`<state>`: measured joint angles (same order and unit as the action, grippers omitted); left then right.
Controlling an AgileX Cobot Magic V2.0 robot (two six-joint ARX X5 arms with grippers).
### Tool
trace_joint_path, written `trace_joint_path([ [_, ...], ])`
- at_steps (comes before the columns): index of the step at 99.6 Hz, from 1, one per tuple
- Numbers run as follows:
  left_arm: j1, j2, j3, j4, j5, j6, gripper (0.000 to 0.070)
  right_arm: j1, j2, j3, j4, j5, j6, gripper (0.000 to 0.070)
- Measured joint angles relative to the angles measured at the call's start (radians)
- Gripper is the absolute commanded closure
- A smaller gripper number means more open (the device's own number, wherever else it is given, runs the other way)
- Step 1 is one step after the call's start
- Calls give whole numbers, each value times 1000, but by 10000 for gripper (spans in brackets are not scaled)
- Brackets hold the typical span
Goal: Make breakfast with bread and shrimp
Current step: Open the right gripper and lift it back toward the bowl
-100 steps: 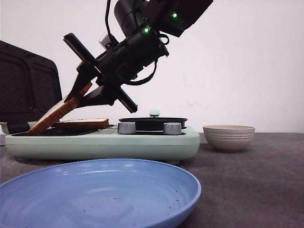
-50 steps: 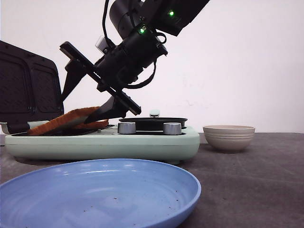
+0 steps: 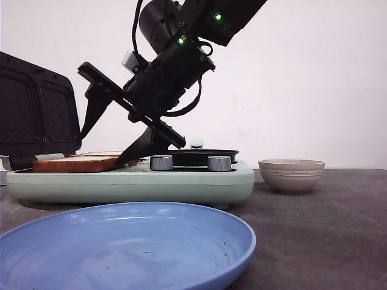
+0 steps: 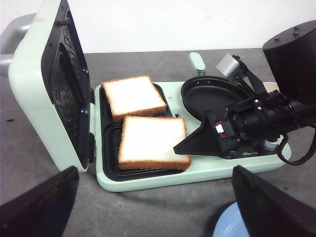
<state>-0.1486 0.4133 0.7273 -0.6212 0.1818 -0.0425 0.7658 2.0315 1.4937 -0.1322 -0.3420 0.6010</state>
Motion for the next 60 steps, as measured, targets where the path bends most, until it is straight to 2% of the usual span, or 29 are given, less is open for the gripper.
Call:
trace_joint_path([
  [38,0,0,0,0,0,0,147,-10,-3,0,-36,2,-23,281],
  [60,0,0,0,0,0,0,147,-33,-99,0,-98,15,-88,282],
])
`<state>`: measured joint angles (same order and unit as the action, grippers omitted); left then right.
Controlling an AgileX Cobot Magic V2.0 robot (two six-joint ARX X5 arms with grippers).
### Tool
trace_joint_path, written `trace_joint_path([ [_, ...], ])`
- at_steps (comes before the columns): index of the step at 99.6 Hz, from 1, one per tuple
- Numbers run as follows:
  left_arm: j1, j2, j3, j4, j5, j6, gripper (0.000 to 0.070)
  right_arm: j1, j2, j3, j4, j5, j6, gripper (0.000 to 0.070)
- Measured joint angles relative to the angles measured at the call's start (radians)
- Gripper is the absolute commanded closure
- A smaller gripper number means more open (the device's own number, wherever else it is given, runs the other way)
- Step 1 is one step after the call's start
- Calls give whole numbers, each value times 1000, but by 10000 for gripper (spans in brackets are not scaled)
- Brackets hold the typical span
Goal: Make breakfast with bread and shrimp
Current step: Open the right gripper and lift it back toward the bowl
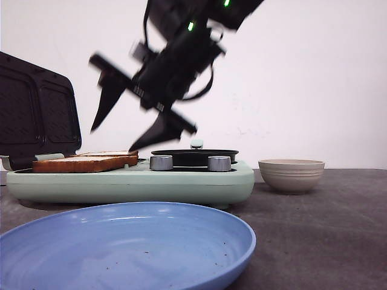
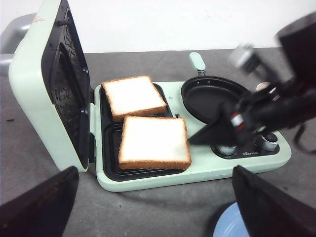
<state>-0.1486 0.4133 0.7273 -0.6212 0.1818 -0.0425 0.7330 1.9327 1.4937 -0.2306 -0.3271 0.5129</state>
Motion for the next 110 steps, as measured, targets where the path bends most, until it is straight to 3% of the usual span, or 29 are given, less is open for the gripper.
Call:
trace_joint_path([
  [17,0,0,0,0,-2,0,147,-24,-128,6,-62,65,-89,282],
  [37,0,0,0,0,-5,0,147,-52,-242,6,-227,204,-233,284],
  [59,0,0,0,1,-6,0,147,-98,-341,5,-384,222,-327,284],
  [86,0,0,0,4,-26,0,147,-152,-486,-91,-290,251,-359,285],
  [110,0,0,0,4,-26,0,147,-196,-731,-370,-111,253,-371,285],
])
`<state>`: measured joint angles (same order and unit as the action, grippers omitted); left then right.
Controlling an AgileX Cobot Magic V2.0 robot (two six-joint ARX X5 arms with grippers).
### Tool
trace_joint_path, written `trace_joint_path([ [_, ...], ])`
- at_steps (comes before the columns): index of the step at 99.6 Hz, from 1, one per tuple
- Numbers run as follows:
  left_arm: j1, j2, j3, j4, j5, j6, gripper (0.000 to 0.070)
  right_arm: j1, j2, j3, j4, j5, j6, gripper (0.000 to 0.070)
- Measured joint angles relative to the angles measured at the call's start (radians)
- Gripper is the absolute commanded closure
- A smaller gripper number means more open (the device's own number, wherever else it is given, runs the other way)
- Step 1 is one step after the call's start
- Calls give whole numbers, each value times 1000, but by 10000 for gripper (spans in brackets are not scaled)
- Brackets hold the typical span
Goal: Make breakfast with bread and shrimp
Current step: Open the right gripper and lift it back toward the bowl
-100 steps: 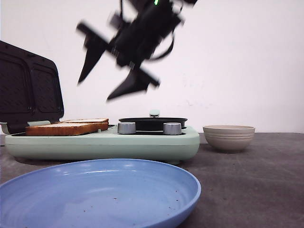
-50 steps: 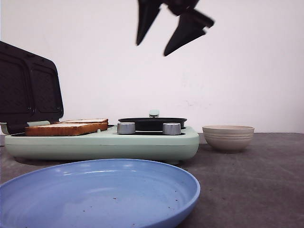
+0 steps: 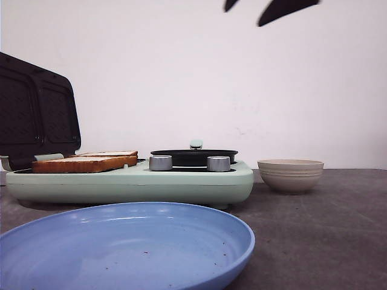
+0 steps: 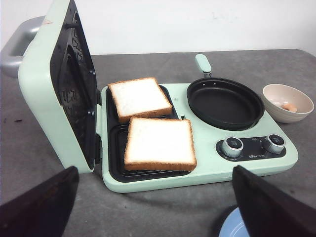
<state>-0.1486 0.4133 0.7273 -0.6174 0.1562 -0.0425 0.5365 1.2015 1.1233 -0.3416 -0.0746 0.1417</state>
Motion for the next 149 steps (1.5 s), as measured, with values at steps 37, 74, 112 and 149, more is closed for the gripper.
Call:
trace_joint_path([
  [37,0,0,0,0,0,0,149,-14,-393,-540,126,89,52,285],
  [74,0,0,0,-1,0,-1,149,-15,-527,-715,111,128,202,285],
  [112,0,0,0,26,0,-81,141,-14,-527,-716,95,127,215,285],
  [149,97,173,102,140,0,-184,130,-14,-527,-716,94,119,215,285],
])
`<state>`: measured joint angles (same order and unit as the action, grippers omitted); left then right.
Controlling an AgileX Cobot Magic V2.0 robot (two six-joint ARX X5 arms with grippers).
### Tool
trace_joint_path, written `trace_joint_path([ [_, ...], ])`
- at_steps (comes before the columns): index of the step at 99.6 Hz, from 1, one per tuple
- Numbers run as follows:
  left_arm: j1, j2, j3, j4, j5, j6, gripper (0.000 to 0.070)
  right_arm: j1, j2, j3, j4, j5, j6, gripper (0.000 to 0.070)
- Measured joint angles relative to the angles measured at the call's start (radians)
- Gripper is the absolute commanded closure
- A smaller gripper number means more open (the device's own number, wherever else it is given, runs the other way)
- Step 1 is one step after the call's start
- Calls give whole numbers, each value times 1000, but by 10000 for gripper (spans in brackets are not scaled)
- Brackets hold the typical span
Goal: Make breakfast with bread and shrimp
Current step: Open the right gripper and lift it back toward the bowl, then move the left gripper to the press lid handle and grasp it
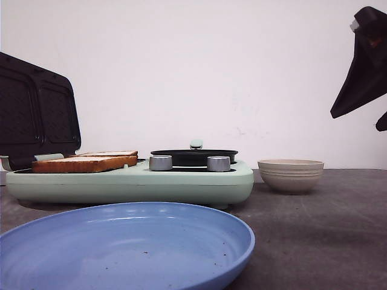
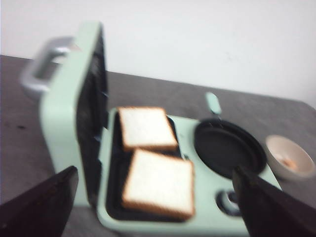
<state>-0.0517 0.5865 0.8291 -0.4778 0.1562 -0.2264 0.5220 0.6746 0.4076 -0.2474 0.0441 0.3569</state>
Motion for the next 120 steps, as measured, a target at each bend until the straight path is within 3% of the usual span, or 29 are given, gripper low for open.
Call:
trace_joint_path([
  [13,87,105,93,15,29,-17,131,0,0,0,-17,-16,0,285],
  [24,170,193,167,60,105,-69,131,0,0,0,-35,-18,0,285],
  [51,370,377,310,179,373,-295,131,0,0,0,-60,-18,0,285],
  [64,427,470,313,209,453,-411,132,0,0,0,-60,-18,0,285],
  [83,467,594,313,224,501,-496,133,0,0,0,-60,-18,0,285],
  [120,467,737,313,225,513,-498,143,0,0,0,-60,-18,0,285],
])
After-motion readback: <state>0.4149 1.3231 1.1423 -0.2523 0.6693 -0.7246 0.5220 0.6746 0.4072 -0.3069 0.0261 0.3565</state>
